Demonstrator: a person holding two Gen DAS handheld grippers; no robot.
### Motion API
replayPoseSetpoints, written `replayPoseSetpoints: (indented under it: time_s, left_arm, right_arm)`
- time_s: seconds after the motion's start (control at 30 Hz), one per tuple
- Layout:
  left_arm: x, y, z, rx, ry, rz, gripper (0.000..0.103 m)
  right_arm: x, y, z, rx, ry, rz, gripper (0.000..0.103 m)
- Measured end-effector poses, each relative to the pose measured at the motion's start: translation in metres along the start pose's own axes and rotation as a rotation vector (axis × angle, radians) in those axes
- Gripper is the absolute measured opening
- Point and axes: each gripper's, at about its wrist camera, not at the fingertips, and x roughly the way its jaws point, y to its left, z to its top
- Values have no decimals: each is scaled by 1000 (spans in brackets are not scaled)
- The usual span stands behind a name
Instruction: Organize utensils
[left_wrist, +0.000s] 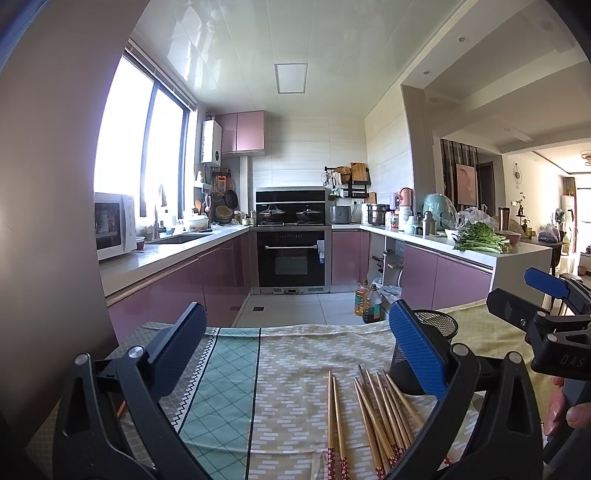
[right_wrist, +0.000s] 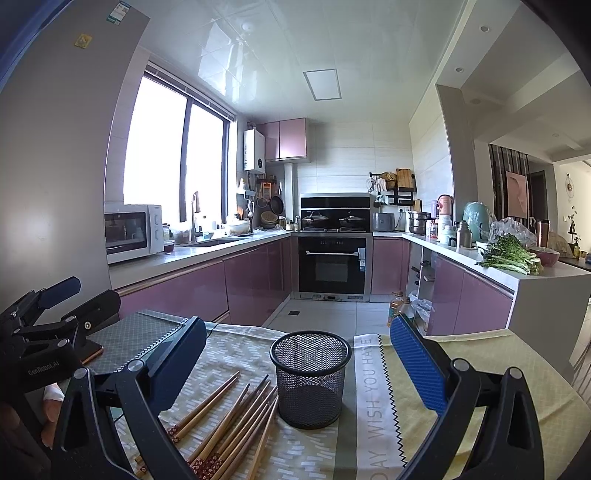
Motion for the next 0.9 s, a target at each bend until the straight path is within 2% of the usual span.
replayPoseSetpoints:
  time_s: [0.9]
  left_arm:
    - [-1,0,1,3,-1,0,97]
  right_arm:
    - [2,-2,0,7,6,5,96]
